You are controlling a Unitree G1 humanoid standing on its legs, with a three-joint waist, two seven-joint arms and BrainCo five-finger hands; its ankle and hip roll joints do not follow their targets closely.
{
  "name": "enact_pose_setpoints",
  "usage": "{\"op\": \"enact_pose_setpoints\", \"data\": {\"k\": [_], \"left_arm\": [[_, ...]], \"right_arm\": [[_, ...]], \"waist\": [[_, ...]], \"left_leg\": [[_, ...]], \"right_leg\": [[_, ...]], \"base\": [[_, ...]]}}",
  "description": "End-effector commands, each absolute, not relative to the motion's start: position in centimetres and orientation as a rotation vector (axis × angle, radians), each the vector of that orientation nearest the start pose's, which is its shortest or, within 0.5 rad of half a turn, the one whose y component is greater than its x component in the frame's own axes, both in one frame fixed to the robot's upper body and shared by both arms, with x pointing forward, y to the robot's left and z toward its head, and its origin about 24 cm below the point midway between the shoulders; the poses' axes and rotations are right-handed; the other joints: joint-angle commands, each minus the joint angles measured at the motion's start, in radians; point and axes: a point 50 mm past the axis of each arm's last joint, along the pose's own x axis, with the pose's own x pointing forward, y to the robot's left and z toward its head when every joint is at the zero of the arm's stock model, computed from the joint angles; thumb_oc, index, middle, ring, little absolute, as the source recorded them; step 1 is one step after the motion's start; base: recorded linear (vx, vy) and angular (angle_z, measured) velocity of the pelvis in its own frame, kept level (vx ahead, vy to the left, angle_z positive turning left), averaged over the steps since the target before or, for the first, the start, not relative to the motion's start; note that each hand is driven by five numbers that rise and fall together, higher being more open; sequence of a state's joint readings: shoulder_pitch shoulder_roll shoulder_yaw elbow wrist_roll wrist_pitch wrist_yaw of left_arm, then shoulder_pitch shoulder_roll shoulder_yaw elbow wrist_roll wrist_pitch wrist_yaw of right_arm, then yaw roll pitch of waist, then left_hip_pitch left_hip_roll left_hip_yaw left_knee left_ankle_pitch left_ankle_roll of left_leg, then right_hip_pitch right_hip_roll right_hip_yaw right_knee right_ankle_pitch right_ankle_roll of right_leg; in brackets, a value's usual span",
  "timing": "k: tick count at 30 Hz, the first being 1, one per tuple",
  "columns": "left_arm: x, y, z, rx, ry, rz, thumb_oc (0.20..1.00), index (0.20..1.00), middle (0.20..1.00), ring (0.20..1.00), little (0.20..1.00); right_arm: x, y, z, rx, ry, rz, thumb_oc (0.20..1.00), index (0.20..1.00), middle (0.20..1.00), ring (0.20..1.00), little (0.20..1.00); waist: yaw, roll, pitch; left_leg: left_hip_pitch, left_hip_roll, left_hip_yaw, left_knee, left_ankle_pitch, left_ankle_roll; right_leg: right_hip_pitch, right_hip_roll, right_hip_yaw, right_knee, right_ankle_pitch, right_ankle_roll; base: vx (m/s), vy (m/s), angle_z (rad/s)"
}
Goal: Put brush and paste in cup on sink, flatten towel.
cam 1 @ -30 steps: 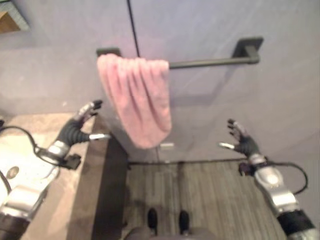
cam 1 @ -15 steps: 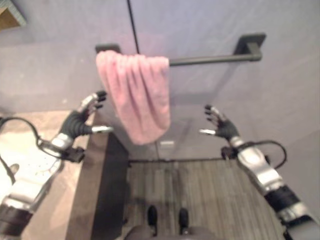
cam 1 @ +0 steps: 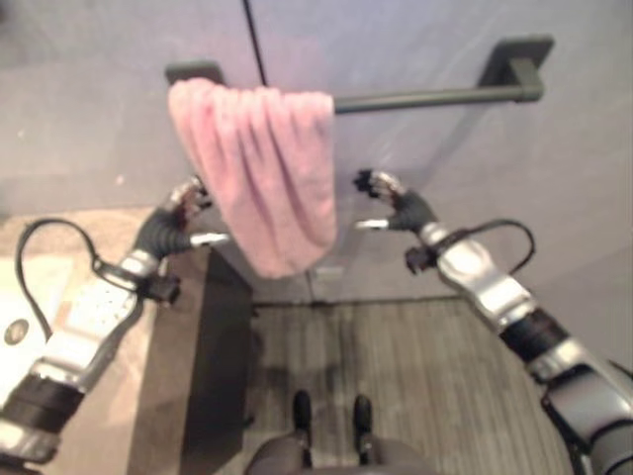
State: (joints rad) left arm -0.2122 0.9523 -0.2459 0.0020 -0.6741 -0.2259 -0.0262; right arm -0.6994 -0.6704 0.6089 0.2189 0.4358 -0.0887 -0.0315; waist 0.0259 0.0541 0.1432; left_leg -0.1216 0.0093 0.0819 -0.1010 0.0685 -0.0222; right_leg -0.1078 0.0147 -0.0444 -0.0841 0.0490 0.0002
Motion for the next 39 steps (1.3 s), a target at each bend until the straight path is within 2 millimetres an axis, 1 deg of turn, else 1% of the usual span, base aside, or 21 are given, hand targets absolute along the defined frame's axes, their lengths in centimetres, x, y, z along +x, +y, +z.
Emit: {"op": "enact_pose_setpoints", "data": {"k": [1,3,6,8,10,11,12,14,15,18,19,21,22,28,30,31,33,34,35,38,39], "left_arm": [[29.0,24.2,17.1,0.239,-0.320,-0.274,1.000,1.000,1.000,1.000,1.000],[29.0,24.2,17.1,0.239,-0.320,-0.274,1.000,1.000,1.000,1.000,1.000],[29.4,23.3,16.7,0.208,-0.297,-0.306,1.000,1.000,1.000,1.000,1.000],[29.4,23.4,16.7,0.207,-0.296,-0.304,1.000,1.000,1.000,1.000,1.000],[29.4,23.4,16.8,0.213,-0.298,-0.301,1.000,1.000,1.000,1.000,1.000],[29.4,23.4,16.8,0.213,-0.298,-0.301,1.000,1.000,1.000,1.000,1.000],[29.4,23.4,16.7,0.210,-0.296,-0.298,1.000,1.000,1.000,1.000,1.000],[29.4,23.4,16.6,0.210,-0.295,-0.295,1.000,1.000,1.000,1.000,1.000],[29.4,23.4,16.6,0.205,-0.294,-0.297,1.000,1.000,1.000,1.000,1.000],[29.4,23.3,16.5,0.212,-0.289,-0.297,1.000,1.000,1.000,1.000,1.000],[29.4,23.3,16.5,0.214,-0.290,-0.297,1.000,1.000,1.000,1.000,1.000],[29.4,23.2,16.5,0.210,-0.293,-0.298,1.000,1.000,1.000,1.000,1.000],[29.5,23.1,16.3,0.214,-0.288,-0.300,1.000,1.000,1.000,1.000,1.000],[29.8,22.8,16.0,0.211,-0.287,-0.292,1.000,1.000,1.000,1.000,1.000],[29.9,22.7,15.9,0.205,-0.290,-0.289,0.903,0.903,0.903,0.903,0.903],[29.9,22.6,16.0,0.205,-0.292,-0.290,0.758,0.758,0.758,0.758,0.758],[30.1,22.4,15.8,0.198,-0.291,-0.285,0.589,0.589,0.589,0.589,0.589],[30.2,22.3,15.8,0.196,-0.291,-0.282,0.558,0.558,0.558,0.558,0.558],[30.2,22.3,15.8,0.196,-0.291,-0.282,0.548,0.548,0.548,0.548,0.548],[30.5,22.1,15.7,0.196,-0.294,-0.276,0.464,0.464,0.464,0.464,0.464],[30.6,22.0,15.7,0.194,-0.298,-0.276,0.376,0.376,0.376,0.376,0.376]], "right_arm": [[35.1,-11.2,19.4,-0.389,-0.412,0.478,1.000,1.000,1.000,1.000,1.000],[35.1,-11.3,19.5,-0.389,-0.412,0.478,1.000,1.000,1.000,1.000,1.000],[35.3,-10.0,20.4,-0.401,-0.435,0.505,1.000,1.000,1.000,1.000,1.000],[35.3,-9.9,20.7,-0.405,-0.443,0.508,1.000,1.000,1.000,1.000,1.000],[35.1,-9.1,21.2,-0.406,-0.464,0.536,1.000,1.000,1.000,1.000,1.000],[35.1,-9.1,21.2,-0.406,-0.464,0.536,0.900,0.900,0.900,0.900,0.900],[35.1,-8.6,21.4,-0.401,-0.468,0.554,0.561,0.561,0.561,0.561,0.561],[35.1,-8.5,21.6,-0.401,-0.470,0.556,0.529,0.529,0.529,0.529,0.529],[35.1,-8.2,21.8,-0.390,-0.475,0.563,0.329,0.329,0.329,0.329,0.329],[35.0,-7.8,21.9,-0.370,-0.483,0.574,0.269,0.269,0.269,0.269,0.269],[34.9,-7.7,21.9,-0.369,-0.486,0.577,0.263,0.263,0.263,0.263,0.263],[34.8,-7.6,21.9,-0.362,-0.490,0.585,0.278,0.278,0.278,0.278,0.278],[34.7,-7.6,21.9,-0.365,-0.490,0.585,0.209,0.209,0.209,0.209,0.209],[34.7,-7.7,21.8,-0.342,-0.488,0.577,0.200,0.200,0.200,0.200,0.200],[34.6,-7.7,21.7,-0.336,-0.486,0.580,0.200,0.200,0.200,0.200,0.200],[34.5,-7.7,21.6,-0.335,-0.486,0.583,0.200,0.200,0.200,0.200,0.200],[34.4,-7.7,21.5,-0.329,-0.485,0.585,0.200,0.200,0.200,0.200,0.200],[34.4,-7.7,21.5,-0.326,-0.486,0.586,0.200,0.200,0.200,0.200,0.200],[34.4,-7.7,21.5,-0.326,-0.485,0.586,0.200,0.200,0.200,0.200,0.200],[34.2,-7.8,21.6,-0.326,-0.496,0.587,0.200,0.200,0.200,0.200,0.200],[34.2,-7.8,21.6,-0.325,-0.496,0.584,0.200,0.200,0.200,0.200,0.200]], "waist": [[0.017,-0.063,-0.031],[0.017,-0.063,-0.031],[0.013,-0.067,-0.026],[0.012,-0.068,-0.026],[0.013,-0.072,-0.023],[0.013,-0.072,-0.023],[0.016,-0.075,-0.024],[0.017,-0.076,-0.024],[0.018,-0.078,-0.024],[0.019,-0.080,-0.022],[0.019,-0.081,-0.021],[0.018,-0.082,-0.020],[0.019,-0.083,-0.020],[0.017,-0.086,-0.015],[0.015,-0.086,-0.014],[0.014,-0.086,-0.014],[0.011,-0.086,-0.013],[0.010,-0.086,-0.013],[0.010,-0.086,-0.013],[0.006,-0.084,-0.012],[0.005,-0.083,-0.012]], "left_leg": [[-0.002,-0.039,0.020,0.014,-0.082,0.035],[-0.002,-0.038,0.020,0.014,-0.082,0.035],[-0.007,-0.039,0.024,0.014,-0.081,0.037],[-0.008,-0.039,0.024,0.014,-0.081,0.038],[-0.009,-0.040,0.026,0.014,-0.083,0.041],[-0.009,-0.040,0.027,0.014,-0.083,0.041],[-0.009,-0.040,0.028,0.014,-0.084,0.042],[-0.010,-0.040,0.028,0.014,-0.084,0.043],[-0.011,-0.041,0.029,0.014,-0.084,0.043],[-0.013,-0.041,0.029,0.014,-0.083,0.044],[-0.015,-0.041,0.028,0.014,-0.083,0.045],[-0.019,-0.042,0.028,0.014,-0.083,0.045],[-0.020,-0.042,0.029,0.014,-0.082,0.046],[-0.027,-0.042,0.035,0.014,-0.081,0.047],[-0.029,-0.042,0.038,0.014,-0.081,0.047],[-0.029,-0.042,0.040,0.014,-0.080,0.047],[-0.031,-0.042,0.044,0.014,-0.082,0.049],[-0.032,-0.042,0.045,0.014,-0.082,0.049],[-0.032,-0.042,0.045,0.014,-0.082,0.049],[-0.035,-0.042,0.050,0.014,-0.082,0.050],[-0.036,-0.042,0.052,0.014,-0.082,0.051]], "right_leg": [[0.014,-0.048,0.025,-0.003,-0.053,0.084],[0.014,-0.048,0.025,-0.003,-0.053,0.084],[0.007,-0.050,0.031,-0.003,-0.045,0.085],[0.006,-0.051,0.030,-0.003,-0.045,0.085],[0.003,-0.051,0.034,-0.003,-0.042,0.086],[0.003,-0.051,0.034,-0.003,-0.042,0.086],[0.001,-0.052,0.035,-0.003,-0.040,0.087],[0.001,-0.052,0.036,-0.003,-0.040,0.086],[-0.001,-0.053,0.038,-0.003,-0.039,0.086],[-0.003,-0.053,0.037,-0.003,-0.038,0.086],[-0.005,-0.053,0.037,-0.003,-0.037,0.086],[-0.009,-0.053,0.038,-0.003,-0.036,0.086],[-0.011,-0.053,0.038,-0.003,-0.035,0.086],[-0.020,-0.055,0.041,-0.003,-0.029,0.087],[-0.024,-0.055,0.044,-0.003,-0.029,0.088],[-0.024,-0.055,0.045,-0.003,-0.028,0.088],[-0.028,-0.055,0.049,-0.003,-0.027,0.089],[-0.029,-0.055,0.050,-0.003,-0.027,0.090],[-0.029,-0.055,0.050,-0.003,-0.027,0.090],[-0.036,-0.056,0.058,-0.003,-0.023,0.091],[-0.038,-0.056,0.058,-0.003,-0.022,0.091]], "base": [[0.00,0.000,0.00],[0.00,0.015,0.00],[-0.01,0.047,-0.01],[0.00,0.017,-0.01],[0.00,0.033,-0.01],[0.00,0.000,0.00],[0.00,0.020,-0.05],[0.00,0.025,-0.06],[0.00,0.032,-0.05],[0.00,0.009,-0.01],[0.00,0.000,0.00],[0.00,0.000,0.00],[0.00,0.000,0.00],[0.00,0.007,-0.02],[0.00,0.007,-0.02],[0.00,0.000,0.00],[0.01,0.012,-0.03],[0.00,0.007,-0.03],[0.00,0.004,-0.05],[0.00,0.009,-0.08],[0.00,0.008,-0.12]]}}
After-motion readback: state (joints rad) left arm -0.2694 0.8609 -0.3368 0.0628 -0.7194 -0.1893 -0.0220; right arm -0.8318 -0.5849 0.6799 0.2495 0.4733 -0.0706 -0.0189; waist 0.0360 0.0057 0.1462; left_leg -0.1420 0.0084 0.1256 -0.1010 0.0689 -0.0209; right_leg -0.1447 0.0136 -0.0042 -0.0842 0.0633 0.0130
